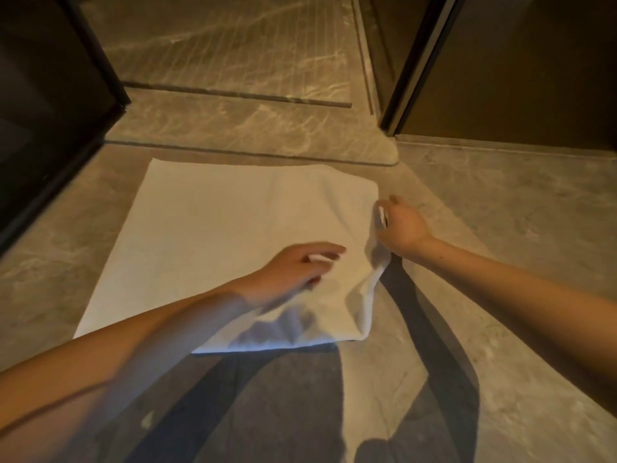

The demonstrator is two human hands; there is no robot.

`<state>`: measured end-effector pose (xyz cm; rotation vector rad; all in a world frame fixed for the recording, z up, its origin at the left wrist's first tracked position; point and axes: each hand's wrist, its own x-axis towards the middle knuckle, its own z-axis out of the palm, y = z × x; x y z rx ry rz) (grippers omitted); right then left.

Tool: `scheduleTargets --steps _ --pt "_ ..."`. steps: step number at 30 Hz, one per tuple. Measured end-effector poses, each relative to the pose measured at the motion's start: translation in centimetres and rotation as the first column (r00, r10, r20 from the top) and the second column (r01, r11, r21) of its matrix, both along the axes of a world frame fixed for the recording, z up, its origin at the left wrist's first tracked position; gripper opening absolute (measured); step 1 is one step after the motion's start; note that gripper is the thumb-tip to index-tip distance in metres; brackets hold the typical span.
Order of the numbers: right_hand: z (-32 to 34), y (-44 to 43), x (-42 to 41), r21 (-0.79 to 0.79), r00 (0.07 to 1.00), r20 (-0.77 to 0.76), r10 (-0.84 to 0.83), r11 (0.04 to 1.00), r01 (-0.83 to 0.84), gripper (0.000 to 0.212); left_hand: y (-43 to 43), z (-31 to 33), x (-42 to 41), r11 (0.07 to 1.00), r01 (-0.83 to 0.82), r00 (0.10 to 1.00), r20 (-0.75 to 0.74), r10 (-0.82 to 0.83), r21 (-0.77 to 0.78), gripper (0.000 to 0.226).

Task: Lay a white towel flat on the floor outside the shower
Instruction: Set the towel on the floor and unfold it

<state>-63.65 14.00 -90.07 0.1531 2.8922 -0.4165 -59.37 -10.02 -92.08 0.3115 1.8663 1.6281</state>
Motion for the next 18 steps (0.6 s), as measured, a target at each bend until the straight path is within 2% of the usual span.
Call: scheduleTargets --steps 1,2,3,4,5,7,8,11,14,18 --pt "0.0 -1.0 -0.1 0.054 0.997 -0.072 -0.026 0.998 0.030 0.055 -1.1 -0.2 -0.8 0.990 -0.056 0.962 -0.273 0.020 -0.126 0.032" --pt "0.0 -2.4 -0.1 0.053 0.992 -0.125 -0.019 0.998 0.026 0.057 -2.4 -0.6 -1.8 0.951 -0.123 0.849 -0.527 -0.048 -0.284 0.034" --pt "-0.1 -4.0 0.0 0.020 0.988 -0.155 0.015 1.000 -0.012 0.058 -3.6 -1.2 -2.6 0.881 -0.193 0.724 -0.669 -0.169 -0.431 0.038" --pt "-0.5 -5.6 0.1 -0.012 0.986 -0.157 0.060 0.998 -0.063 0.060 -4.8 -1.8 -3.3 0.791 -0.231 0.658 -0.690 -0.302 -0.567 0.043" --pt "-1.1 -7.4 0.5 -0.035 0.986 -0.137 0.090 0.995 -0.096 0.061 -6.0 -2.6 -3.9 0.686 -0.239 0.640 -0.642 -0.421 -0.688 0.047" --pt "-3.1 -10.4 2.0 -0.034 0.994 -0.049 0.097 0.995 -0.098 0.065 -7.7 -4.5 -4.4 0.516 -0.214 0.657 -0.513 -0.553 -0.829 0.053" --pt "-4.2 -11.4 2.9 -0.008 0.995 -0.014 0.101 0.995 -0.101 0.066 -8.4 -5.5 -4.5 0.485 -0.201 0.661 -0.483 -0.574 -0.851 0.054" --pt "-7.2 -12.1 4.8 0.099 0.988 -0.018 0.150 0.984 -0.148 0.068 -9.9 -7.2 -4.7 0.483 -0.212 0.644 -0.493 -0.585 -0.849 0.054" --pt "-8.3 -11.4 4.7 0.122 0.980 -0.060 0.189 0.976 -0.181 0.069 -10.2 -7.6 -4.6 0.483 -0.247 0.615 -0.521 -0.592 -0.840 0.058" --pt "-8.6 -10.6 3.3 0.116 0.939 -0.087 0.333 0.939 -0.323 0.069 -10.0 -7.5 -2.6 0.489 -0.274 0.698 -0.521 -0.491 -0.828 0.061"
